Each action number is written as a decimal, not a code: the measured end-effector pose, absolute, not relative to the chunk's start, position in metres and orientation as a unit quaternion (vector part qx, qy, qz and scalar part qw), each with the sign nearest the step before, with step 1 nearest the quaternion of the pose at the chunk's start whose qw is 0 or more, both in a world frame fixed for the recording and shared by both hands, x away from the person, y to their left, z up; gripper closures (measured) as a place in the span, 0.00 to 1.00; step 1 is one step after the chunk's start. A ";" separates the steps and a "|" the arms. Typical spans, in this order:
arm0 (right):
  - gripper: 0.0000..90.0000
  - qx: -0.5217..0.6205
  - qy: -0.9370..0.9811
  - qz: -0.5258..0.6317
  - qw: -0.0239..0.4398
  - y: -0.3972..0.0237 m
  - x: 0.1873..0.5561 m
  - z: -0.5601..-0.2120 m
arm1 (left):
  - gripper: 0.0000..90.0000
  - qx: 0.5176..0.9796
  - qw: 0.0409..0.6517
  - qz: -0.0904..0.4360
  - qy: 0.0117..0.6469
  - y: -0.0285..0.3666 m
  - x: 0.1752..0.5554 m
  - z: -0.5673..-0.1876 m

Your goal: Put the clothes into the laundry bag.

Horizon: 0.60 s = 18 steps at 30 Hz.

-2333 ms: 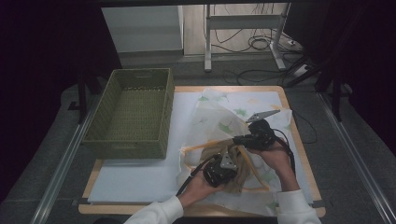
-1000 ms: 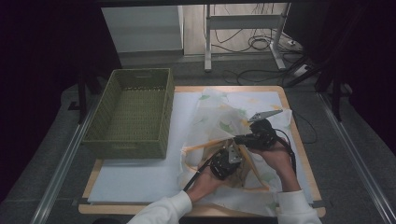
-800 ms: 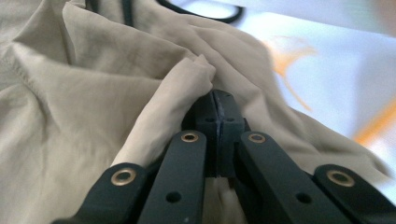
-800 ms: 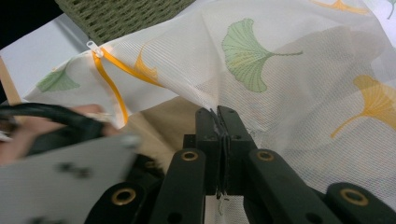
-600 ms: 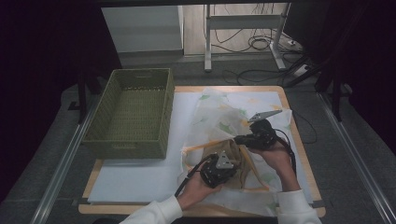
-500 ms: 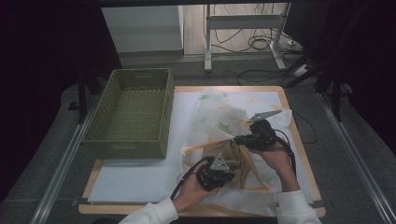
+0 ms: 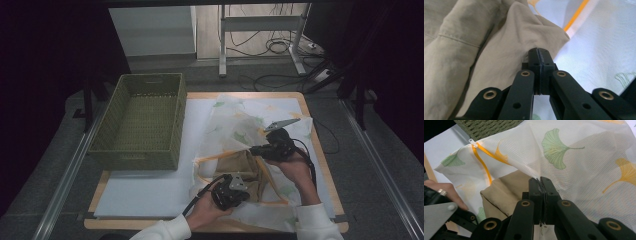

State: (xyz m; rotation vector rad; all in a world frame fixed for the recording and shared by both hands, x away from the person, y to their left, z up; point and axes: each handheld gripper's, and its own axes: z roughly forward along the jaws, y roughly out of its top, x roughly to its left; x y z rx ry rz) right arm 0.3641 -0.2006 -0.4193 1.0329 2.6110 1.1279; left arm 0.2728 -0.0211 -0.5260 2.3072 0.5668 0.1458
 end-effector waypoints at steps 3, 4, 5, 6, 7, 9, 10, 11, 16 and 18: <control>0.96 0.339 0.862 0.372 0.057 -0.199 0.363 -0.419 | 1.00 0.899 0.371 0.072 0.222 -0.023 0.275 -0.527; 0.96 0.340 0.862 0.371 0.058 -0.199 0.364 -0.419 | 1.00 0.900 0.368 0.073 0.222 -0.023 0.277 -0.527; 0.96 0.340 0.862 0.371 0.057 -0.199 0.364 -0.419 | 1.00 0.899 0.370 0.075 0.224 -0.024 0.278 -0.527; 0.96 0.340 0.862 0.371 0.057 -0.199 0.364 -0.419 | 1.00 0.898 0.368 0.081 0.226 -0.025 0.279 -0.527; 0.96 0.340 0.863 0.371 0.057 -0.199 0.364 -0.419 | 1.00 0.899 0.366 0.083 0.226 -0.025 0.280 -0.527; 0.96 0.339 0.863 0.371 0.057 -0.199 0.363 -0.419 | 1.00 0.897 0.367 0.086 0.233 -0.026 0.283 -0.528; 0.96 0.339 0.863 0.371 0.057 -0.199 0.363 -0.419 | 1.00 0.897 0.366 0.088 0.233 -0.026 0.284 -0.528; 0.96 0.338 0.863 0.372 0.056 -0.199 0.363 -0.418 | 1.00 0.897 0.365 0.089 0.233 -0.026 0.285 -0.527; 0.96 0.333 0.862 0.377 0.056 -0.198 0.360 -0.414 | 1.00 0.895 0.363 0.099 0.241 -0.028 0.290 -0.528; 0.96 0.333 0.863 0.376 0.056 -0.197 0.359 -0.414 | 1.00 0.893 0.361 0.106 0.246 -0.030 0.292 -0.527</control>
